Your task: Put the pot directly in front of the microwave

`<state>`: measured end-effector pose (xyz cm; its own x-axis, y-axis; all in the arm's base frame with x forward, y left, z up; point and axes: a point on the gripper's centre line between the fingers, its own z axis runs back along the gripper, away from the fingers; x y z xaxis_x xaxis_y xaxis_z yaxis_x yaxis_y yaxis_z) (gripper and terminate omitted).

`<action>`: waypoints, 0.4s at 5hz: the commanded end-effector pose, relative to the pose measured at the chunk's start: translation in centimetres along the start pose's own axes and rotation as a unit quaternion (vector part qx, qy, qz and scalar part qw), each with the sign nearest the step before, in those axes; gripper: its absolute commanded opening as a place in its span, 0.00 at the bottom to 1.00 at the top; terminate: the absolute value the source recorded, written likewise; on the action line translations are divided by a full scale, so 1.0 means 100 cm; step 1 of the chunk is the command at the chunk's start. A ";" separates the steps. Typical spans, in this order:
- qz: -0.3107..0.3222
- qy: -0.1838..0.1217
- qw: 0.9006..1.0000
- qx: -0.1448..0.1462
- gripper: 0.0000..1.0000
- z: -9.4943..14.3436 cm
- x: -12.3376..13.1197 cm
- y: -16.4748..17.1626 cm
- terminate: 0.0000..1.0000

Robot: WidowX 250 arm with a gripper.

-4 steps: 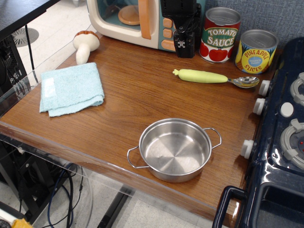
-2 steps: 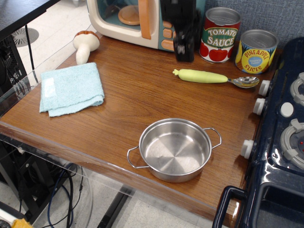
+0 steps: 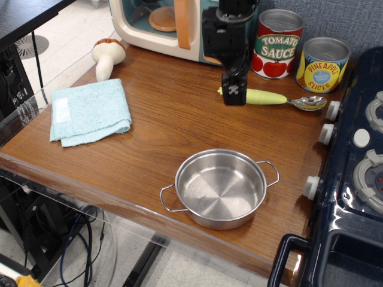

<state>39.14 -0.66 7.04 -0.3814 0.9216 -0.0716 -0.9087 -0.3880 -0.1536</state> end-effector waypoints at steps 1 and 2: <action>0.127 0.011 0.990 -0.060 1.00 0.053 -0.015 0.032 0.00; 0.121 0.007 0.992 -0.037 1.00 0.056 -0.014 0.057 0.00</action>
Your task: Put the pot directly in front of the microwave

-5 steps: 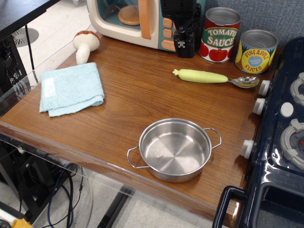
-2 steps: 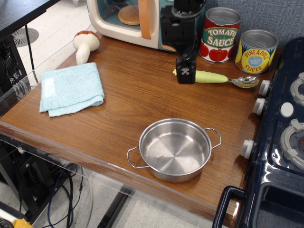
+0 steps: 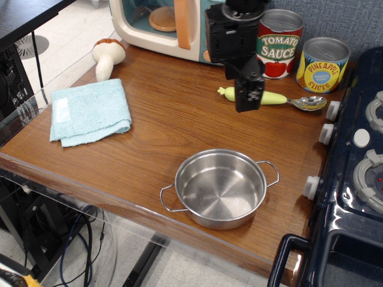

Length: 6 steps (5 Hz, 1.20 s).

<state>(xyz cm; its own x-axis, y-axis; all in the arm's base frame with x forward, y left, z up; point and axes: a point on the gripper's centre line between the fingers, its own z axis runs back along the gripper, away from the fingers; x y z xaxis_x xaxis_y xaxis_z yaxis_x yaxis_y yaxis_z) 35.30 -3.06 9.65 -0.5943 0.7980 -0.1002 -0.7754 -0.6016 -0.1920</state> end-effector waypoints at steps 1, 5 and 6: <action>-0.005 0.005 1.000 -0.002 1.00 0.025 0.007 0.044 0.00; -0.014 -0.041 0.999 -0.003 1.00 -0.017 0.008 0.099 0.00; -0.009 -0.040 0.999 0.005 1.00 -0.026 0.006 0.109 0.00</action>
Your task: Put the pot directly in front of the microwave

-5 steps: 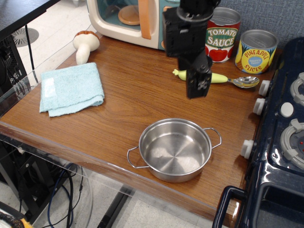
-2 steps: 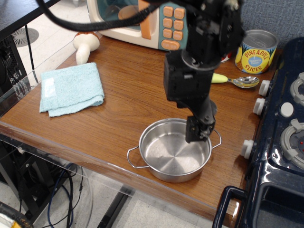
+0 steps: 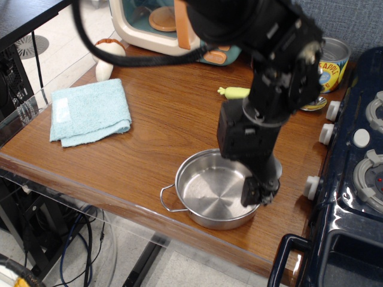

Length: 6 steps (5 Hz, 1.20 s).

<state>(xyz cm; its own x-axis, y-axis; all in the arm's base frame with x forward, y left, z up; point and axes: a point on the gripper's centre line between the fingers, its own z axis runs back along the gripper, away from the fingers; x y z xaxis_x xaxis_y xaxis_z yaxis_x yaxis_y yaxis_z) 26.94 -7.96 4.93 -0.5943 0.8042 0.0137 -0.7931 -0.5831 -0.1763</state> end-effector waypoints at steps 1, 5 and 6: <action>0.003 0.016 1.000 0.003 1.00 0.000 -0.012 0.013 0.00; 0.005 -0.021 1.000 -0.008 0.00 -0.028 -0.002 0.019 0.00; 0.007 -0.022 1.000 -0.008 0.00 -0.028 -0.001 0.015 0.00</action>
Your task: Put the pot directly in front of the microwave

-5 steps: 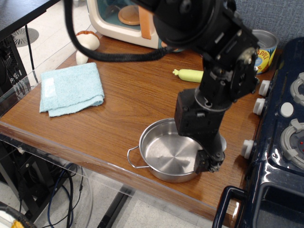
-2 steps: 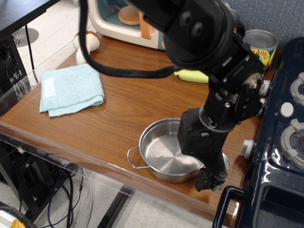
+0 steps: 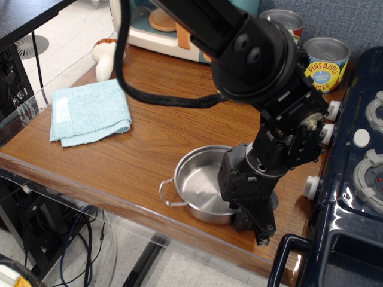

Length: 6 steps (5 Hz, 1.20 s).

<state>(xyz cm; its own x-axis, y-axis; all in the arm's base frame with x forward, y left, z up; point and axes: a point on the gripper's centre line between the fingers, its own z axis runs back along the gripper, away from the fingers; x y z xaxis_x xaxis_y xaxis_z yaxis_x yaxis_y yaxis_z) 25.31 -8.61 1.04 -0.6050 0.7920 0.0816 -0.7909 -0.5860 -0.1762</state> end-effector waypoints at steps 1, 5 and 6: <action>0.010 0.018 1.000 -0.011 0.00 0.012 -0.003 -0.017 0.00; 0.071 0.054 0.994 -0.067 0.00 0.059 0.036 -0.100 0.00; 0.102 0.047 0.991 -0.075 0.00 0.058 0.042 -0.128 0.00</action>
<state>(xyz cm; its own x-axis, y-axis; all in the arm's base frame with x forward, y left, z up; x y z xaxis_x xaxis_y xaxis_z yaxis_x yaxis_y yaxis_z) 32.06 1.24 7.97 -0.7383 0.6738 -0.0303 -0.6370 -0.7114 -0.2970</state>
